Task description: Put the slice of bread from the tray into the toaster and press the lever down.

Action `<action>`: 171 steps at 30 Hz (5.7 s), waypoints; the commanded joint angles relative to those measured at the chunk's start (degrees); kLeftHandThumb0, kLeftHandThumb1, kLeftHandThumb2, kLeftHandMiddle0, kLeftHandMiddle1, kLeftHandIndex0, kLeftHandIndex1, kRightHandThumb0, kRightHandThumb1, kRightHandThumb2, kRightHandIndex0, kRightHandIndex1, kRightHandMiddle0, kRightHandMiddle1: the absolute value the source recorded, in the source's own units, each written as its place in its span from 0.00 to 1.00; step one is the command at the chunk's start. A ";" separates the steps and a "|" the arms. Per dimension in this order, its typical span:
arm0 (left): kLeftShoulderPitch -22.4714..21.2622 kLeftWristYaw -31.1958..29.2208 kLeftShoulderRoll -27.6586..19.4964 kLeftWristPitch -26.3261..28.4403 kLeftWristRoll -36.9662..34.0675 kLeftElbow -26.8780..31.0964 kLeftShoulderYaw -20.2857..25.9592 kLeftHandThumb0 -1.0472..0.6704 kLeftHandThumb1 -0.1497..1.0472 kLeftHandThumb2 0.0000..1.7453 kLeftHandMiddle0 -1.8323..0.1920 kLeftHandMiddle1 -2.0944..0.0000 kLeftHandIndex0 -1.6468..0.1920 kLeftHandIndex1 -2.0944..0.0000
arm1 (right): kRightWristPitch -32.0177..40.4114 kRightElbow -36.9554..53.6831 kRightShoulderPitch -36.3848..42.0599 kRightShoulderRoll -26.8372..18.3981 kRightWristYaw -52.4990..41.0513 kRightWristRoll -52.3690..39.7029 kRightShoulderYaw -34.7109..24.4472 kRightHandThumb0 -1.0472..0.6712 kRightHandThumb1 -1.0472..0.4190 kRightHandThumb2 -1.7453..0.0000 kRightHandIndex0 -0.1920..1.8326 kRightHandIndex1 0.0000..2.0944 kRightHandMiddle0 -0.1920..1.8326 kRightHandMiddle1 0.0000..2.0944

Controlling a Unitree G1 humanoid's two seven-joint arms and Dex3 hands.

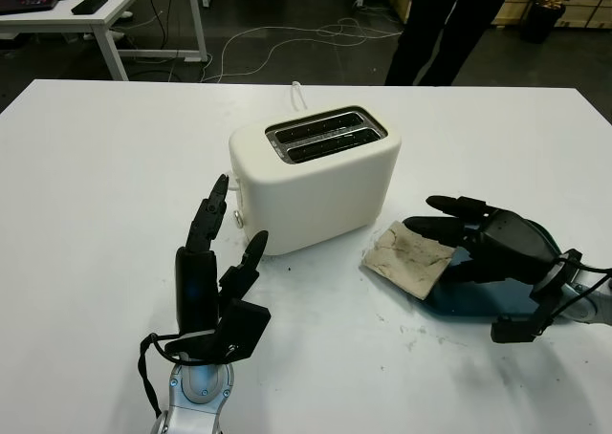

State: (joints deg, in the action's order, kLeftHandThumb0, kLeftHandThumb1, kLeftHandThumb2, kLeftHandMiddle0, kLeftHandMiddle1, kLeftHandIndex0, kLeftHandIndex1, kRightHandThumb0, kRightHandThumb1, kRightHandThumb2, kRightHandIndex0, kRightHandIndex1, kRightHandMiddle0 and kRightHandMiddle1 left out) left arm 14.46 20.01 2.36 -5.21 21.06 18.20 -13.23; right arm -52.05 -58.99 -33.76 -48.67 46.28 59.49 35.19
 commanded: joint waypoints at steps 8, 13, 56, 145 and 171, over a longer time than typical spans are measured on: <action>1.77 0.01 1.02 -0.50 0.39 1.78 -0.07 0.32 0.89 0.14 0.84 0.74 0.73 1.00 | 2.31 -2.57 -1.28 2.89 2.15 1.31 2.76 0.33 0.20 1.00 0.26 0.01 0.33 0.01; 2.32 -0.64 1.01 0.04 0.07 2.64 0.00 0.32 0.89 0.14 0.84 0.74 0.73 1.00 | 3.39 -3.25 -1.62 3.99 4.82 2.10 4.54 0.41 0.18 0.99 0.30 0.03 0.35 0.01; 0.87 -1.55 1.70 0.56 -0.04 1.00 0.23 0.32 0.89 0.14 0.81 0.77 0.72 1.00 | -6.91 10.44 -2.10 -3.19 -22.10 -23.42 -7.25 0.38 0.09 0.77 0.51 0.83 0.32 0.83; -2.84 -1.11 0.88 -1.49 1.27 -3.10 1.83 0.29 0.89 0.15 0.84 0.71 0.73 1.00 | 48.50 -2.14 -51.79 22.31 -98.17 -35.17 -12.53 0.33 0.09 0.83 0.61 0.83 0.50 0.83; -2.06 -0.49 1.45 -0.83 1.81 -2.80 0.92 0.28 0.89 0.16 0.85 0.70 0.73 1.00 | 46.40 -0.53 -50.15 22.53 -104.07 -33.45 -9.92 0.33 0.09 0.83 0.63 0.83 0.47 0.83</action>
State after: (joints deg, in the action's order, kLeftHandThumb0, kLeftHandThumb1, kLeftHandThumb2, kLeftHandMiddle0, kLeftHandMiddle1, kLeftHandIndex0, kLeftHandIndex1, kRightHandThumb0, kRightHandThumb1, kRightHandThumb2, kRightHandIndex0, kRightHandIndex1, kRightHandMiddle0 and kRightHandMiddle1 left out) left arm 12.09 19.11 2.57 -6.18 22.36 15.39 -11.99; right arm -4.75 -60.16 -84.74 -25.87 -57.26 26.09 25.36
